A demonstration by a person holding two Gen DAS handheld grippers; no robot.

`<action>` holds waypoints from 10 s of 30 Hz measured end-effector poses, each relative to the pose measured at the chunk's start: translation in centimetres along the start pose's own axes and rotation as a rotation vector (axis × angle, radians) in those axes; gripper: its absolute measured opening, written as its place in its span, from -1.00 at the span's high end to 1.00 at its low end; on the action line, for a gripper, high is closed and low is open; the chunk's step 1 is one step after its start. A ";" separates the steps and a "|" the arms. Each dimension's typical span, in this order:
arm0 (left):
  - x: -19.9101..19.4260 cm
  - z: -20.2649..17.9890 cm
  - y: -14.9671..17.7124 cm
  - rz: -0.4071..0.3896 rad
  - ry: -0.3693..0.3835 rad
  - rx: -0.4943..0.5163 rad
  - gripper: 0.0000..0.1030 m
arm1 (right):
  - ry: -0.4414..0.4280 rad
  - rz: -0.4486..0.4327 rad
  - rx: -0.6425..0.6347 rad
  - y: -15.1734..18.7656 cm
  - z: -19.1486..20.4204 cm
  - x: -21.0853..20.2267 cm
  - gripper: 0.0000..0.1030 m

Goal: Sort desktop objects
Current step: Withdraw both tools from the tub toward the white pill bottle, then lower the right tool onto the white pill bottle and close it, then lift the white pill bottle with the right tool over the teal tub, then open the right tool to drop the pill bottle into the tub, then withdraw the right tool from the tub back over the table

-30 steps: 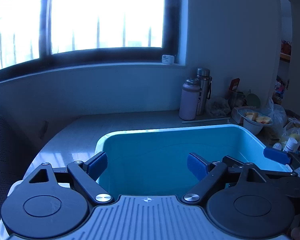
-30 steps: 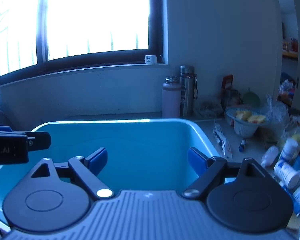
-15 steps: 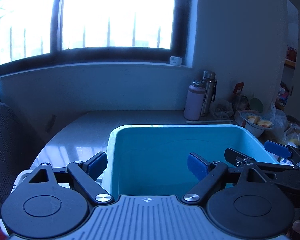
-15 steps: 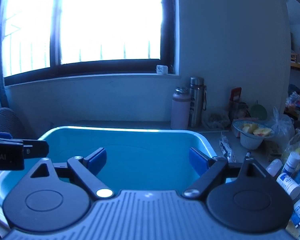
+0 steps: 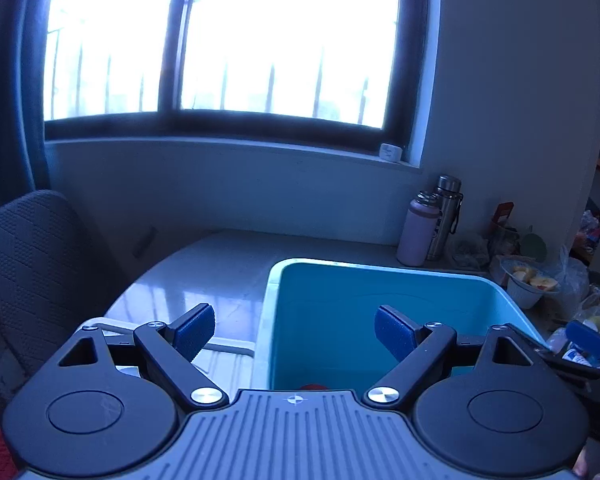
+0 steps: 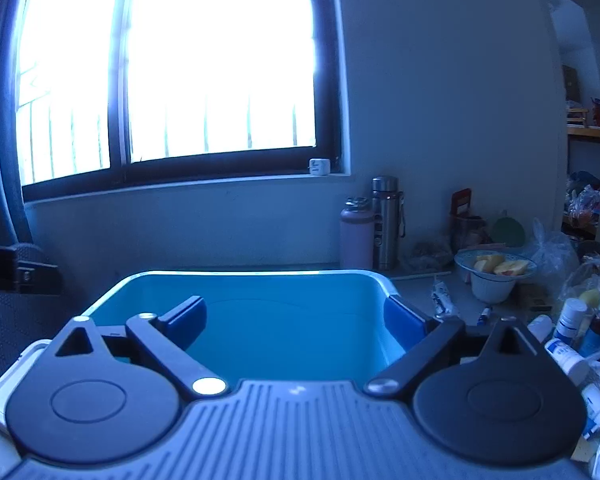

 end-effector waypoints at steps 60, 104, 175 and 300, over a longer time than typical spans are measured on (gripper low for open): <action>-14.0 10.7 20.9 0.135 -0.199 0.023 -0.72 | -0.063 0.198 -0.040 17.3 2.1 -15.2 -0.93; -8.8 19.4 17.9 0.150 -0.292 -0.002 -0.72 | -0.160 0.258 -0.034 18.4 10.5 -6.9 -0.92; -12.0 11.2 11.3 0.004 -0.230 -0.072 -0.72 | -0.188 0.040 -0.119 5.7 4.0 -10.4 0.07; -9.7 10.9 9.0 0.139 -0.142 -0.082 -0.72 | -0.160 0.049 0.034 1.0 4.9 -6.9 -0.99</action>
Point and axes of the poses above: each gripper's, at about its wrist camera, not at the fingertips, and x roughly the way its jaws point, z to its left, y to its underside, the point moved 9 cm from there along x, roughly the way its jaws point, and after that the axes turned 10 degrees about -z, right-handed, at the moved point
